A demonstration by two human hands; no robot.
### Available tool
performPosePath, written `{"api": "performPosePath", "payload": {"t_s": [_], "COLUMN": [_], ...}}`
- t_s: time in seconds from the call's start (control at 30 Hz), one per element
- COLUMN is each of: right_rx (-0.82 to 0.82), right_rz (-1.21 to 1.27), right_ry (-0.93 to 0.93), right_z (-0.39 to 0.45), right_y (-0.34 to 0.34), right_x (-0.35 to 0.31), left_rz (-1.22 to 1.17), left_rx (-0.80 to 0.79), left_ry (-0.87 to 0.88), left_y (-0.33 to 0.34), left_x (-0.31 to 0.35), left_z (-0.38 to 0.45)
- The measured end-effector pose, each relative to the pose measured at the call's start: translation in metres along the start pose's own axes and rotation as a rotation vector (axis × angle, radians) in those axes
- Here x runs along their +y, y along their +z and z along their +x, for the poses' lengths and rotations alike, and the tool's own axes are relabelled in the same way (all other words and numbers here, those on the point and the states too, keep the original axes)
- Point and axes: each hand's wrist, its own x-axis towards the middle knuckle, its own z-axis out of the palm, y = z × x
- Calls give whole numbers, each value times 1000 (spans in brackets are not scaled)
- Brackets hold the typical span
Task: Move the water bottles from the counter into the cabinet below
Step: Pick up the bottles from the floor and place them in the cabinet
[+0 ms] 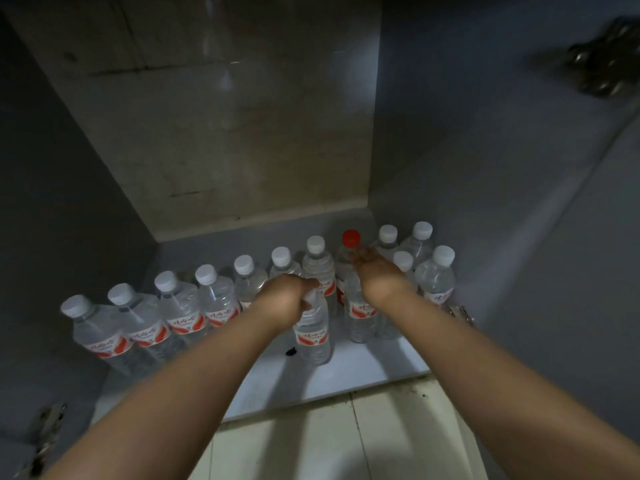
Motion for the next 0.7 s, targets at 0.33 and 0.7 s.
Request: {"api": "performPosePath", "payload": {"t_s": [0.33, 0.7], "right_rx": [5, 182], "right_rz": [-87, -170], "right_ry": [-70, 27], "right_z": [-2, -56], "right_y": [7, -51], "right_x": [-1, -36], "left_rz": [-32, 239], "left_rx": [40, -40], "left_ry": [-31, -239], "left_y": [-4, -43], "left_x": [22, 25], "left_z": [31, -30]}}
